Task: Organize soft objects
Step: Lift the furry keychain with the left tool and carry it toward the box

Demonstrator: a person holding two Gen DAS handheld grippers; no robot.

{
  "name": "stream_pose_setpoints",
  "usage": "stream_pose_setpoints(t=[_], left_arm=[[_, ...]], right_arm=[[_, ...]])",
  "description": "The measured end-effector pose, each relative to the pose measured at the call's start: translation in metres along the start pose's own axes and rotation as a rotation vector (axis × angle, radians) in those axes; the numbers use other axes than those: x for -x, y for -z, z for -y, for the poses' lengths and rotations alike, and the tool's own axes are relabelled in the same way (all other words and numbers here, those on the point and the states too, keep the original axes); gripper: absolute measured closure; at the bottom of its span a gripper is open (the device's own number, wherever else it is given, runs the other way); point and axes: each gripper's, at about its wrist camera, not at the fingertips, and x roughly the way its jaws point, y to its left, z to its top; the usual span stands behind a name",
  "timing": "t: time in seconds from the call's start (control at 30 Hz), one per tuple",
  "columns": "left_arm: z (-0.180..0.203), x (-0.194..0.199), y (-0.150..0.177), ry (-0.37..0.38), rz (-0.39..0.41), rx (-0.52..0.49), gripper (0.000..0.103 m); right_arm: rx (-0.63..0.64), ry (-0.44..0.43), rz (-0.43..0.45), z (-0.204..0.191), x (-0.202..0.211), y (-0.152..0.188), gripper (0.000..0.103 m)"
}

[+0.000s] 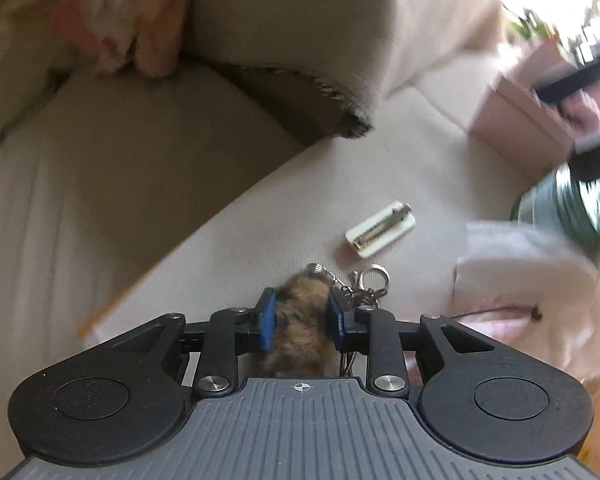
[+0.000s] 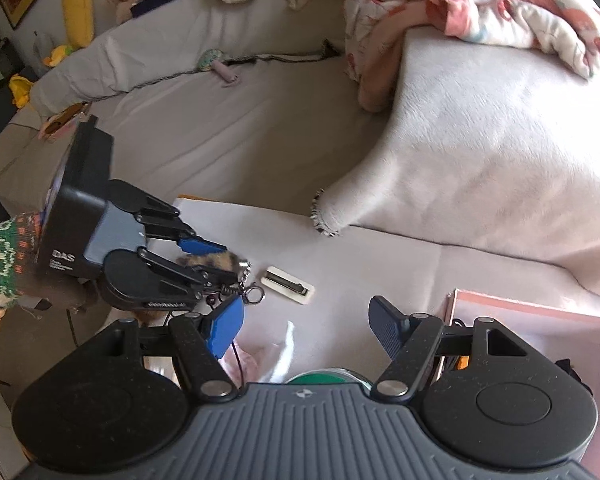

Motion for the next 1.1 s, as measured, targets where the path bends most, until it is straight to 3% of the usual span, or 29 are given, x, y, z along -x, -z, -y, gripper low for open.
stream_pose_setpoints(t=[0.1, 0.27, 0.4, 0.53, 0.63, 0.7, 0.77, 0.8, 0.93, 1.1], left_arm=[[-0.018, 0.004, 0.01, 0.066, 0.019, 0.169, 0.073], [-0.033, 0.013, 0.032, 0.137, 0.112, 0.229, 0.074], [-0.048, 0.021, 0.06, 0.182, 0.196, 0.379, 0.084], [-0.055, 0.042, 0.091, 0.135, 0.297, 0.446, 0.086], [-0.056, 0.052, 0.115, 0.138, 0.378, 0.49, 0.086], [-0.056, 0.059, 0.129, 0.163, 0.424, 0.504, 0.086], [-0.053, 0.067, 0.136, 0.168, 0.459, 0.503, 0.087], [-0.051, 0.072, 0.138, 0.167, 0.476, 0.5, 0.087], [-0.045, 0.091, 0.137, 0.143, 0.557, 0.481, 0.087], [-0.03, 0.127, 0.125, 0.099, 0.652, 0.43, 0.087]], right_arm=[[-0.002, 0.001, -0.011, -0.004, -0.008, -0.004, 0.033], [0.008, -0.002, -0.067, -0.019, -0.03, -0.022, 0.038], [0.094, 0.067, -0.143, -0.034, -0.065, -0.038, 0.038], [0.092, 0.063, -0.252, -0.042, -0.104, -0.045, 0.051], [0.105, 0.08, -0.299, -0.051, -0.128, -0.046, 0.051], [0.106, 0.116, -0.313, -0.052, -0.141, -0.046, 0.054], [0.112, 0.146, -0.295, -0.053, -0.146, -0.046, 0.064], [0.125, 0.152, -0.294, -0.055, -0.145, -0.046, 0.075], [0.136, 0.124, -0.278, -0.059, -0.132, -0.043, 0.097], [0.139, 0.097, -0.209, -0.063, -0.094, -0.043, 0.102]])
